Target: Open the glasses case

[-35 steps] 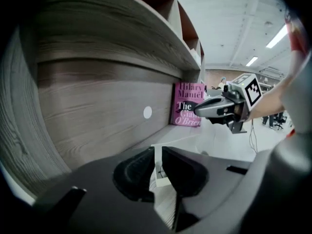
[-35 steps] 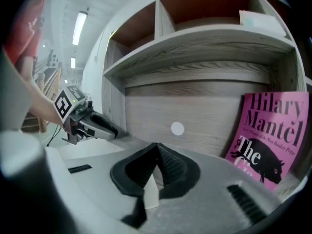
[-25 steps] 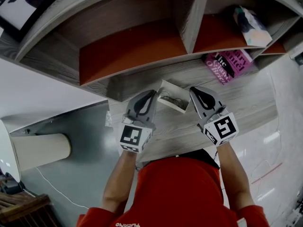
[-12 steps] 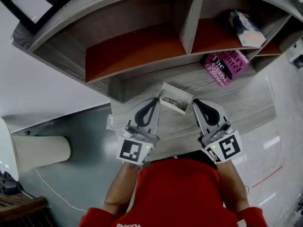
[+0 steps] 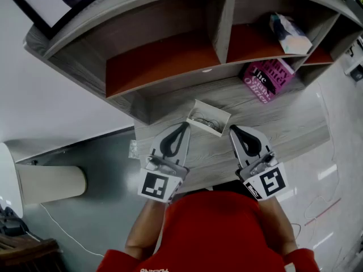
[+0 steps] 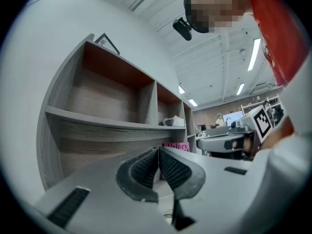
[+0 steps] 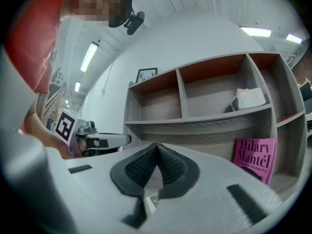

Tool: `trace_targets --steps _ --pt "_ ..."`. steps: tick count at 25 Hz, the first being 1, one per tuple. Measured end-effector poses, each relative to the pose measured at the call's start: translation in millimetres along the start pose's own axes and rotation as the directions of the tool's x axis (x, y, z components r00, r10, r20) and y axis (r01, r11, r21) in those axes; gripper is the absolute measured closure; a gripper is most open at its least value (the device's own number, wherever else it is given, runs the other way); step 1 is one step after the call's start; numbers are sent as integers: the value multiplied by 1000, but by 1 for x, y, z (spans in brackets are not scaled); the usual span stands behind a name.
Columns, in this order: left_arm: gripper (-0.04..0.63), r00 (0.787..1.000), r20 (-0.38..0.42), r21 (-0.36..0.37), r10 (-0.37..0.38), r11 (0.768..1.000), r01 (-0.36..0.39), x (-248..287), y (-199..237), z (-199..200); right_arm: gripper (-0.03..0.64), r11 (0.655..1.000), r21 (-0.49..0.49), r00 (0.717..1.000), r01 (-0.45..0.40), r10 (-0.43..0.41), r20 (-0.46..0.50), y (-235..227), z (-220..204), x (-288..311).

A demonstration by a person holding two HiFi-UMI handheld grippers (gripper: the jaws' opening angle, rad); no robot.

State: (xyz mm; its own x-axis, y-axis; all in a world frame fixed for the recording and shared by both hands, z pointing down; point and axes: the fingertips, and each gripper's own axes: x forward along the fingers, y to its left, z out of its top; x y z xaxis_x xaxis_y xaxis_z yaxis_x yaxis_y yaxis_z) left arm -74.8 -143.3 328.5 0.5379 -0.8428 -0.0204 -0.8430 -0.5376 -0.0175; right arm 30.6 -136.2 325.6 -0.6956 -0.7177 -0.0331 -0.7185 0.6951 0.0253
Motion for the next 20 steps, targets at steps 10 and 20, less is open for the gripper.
trace_targets --steps 10,20 --pt "584 1000 7 -2 -1 1000 1 2 1 1 613 1000 -8 1000 6 -6 0 -1 2 -1" --pt "584 1000 -3 -4 5 1000 -5 5 4 -1 614 1000 -2 1000 4 -4 -1 -5 -1 1"
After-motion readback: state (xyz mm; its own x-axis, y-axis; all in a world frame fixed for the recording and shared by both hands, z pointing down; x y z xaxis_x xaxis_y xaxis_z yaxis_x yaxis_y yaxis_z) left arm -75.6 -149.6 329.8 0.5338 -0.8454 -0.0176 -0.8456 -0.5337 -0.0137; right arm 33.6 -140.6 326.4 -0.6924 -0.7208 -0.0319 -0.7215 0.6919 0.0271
